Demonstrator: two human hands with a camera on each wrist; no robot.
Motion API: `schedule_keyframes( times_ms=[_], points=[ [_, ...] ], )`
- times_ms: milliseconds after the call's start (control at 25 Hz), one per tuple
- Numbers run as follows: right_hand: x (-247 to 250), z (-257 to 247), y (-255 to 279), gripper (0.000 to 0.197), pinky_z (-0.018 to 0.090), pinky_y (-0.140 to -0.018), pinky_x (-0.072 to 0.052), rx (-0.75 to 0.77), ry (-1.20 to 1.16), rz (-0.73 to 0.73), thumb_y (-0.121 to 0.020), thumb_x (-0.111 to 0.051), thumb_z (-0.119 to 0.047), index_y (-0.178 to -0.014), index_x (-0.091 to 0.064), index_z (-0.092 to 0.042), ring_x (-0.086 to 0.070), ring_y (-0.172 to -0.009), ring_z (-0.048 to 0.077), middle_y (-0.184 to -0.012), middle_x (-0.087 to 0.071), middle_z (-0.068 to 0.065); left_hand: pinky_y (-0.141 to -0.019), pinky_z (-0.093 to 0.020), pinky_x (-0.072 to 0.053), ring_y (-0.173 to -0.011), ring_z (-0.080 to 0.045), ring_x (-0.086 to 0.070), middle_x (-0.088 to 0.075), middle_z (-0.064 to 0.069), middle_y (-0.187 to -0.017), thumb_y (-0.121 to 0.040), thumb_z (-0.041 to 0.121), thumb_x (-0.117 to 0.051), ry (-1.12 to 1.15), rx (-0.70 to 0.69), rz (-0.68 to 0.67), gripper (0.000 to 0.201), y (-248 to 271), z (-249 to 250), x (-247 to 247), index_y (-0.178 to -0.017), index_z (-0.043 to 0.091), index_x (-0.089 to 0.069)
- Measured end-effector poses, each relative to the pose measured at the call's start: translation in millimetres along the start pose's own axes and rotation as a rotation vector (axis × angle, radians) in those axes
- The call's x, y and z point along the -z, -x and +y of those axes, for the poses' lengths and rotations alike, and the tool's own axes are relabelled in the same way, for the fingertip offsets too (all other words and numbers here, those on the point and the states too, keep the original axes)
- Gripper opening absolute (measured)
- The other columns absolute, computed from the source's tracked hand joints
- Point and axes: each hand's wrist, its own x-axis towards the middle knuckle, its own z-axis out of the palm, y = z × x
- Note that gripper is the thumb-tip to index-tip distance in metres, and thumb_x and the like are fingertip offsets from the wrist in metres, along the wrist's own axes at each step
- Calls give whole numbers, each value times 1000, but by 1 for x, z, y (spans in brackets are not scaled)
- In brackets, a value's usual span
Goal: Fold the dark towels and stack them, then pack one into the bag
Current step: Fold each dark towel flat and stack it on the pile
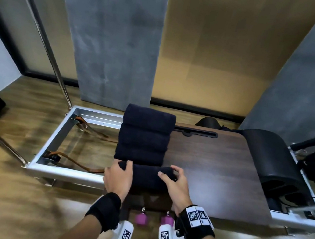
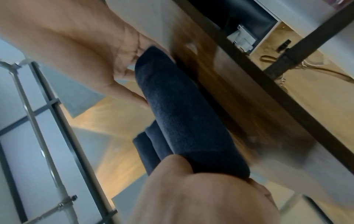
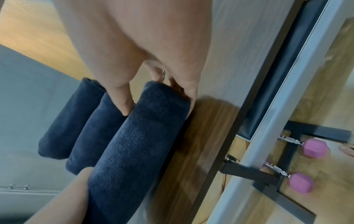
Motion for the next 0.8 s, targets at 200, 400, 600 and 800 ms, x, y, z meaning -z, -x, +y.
schedule_keyframes(
  times_ms=[200, 400, 600, 800],
  points=[
    [-21, -7, 5, 43, 8, -78, -51, 48, 116, 16, -83, -85, -14, -119, -62, -24, -64, -100, -2, -110, -68, -11, -107, -48, -46, -124, -42, -54, -57, -20, -129, -102, 47, -62, 116, 57, -9, 48, -27, -7, 12, -118, 1, -66],
    [-28, -8, 14, 12, 16, -79, -53, 130, 280, 47, -89, -80, -34, -98, -74, -27, -70, -94, 5, -99, -76, -11, -92, -32, -43, -108, -18, -57, -54, 0, -119, -101, 52, -61, 367, -129, 45, 36, -9, -21, 24, -115, 18, -59],
    [-28, -4, 11, 48, 39, -94, -54, 102, 524, 113, -88, -71, -60, -103, -77, -15, -67, -102, 24, -109, -70, 5, -106, -35, -49, -123, -12, -57, -60, 7, -133, -93, 21, -73, 295, -304, -144, 51, -7, -53, 34, -140, 25, -54],
    [-23, 1, 11, 78, 40, -110, -48, 110, 471, -8, -79, -85, -48, -144, -54, -18, -57, -125, 18, -136, -57, 0, -100, -35, -48, -114, -15, -55, -56, 10, -116, -87, 13, -79, 48, -467, -139, 45, -20, -68, 36, -124, 26, -57]
  ],
)
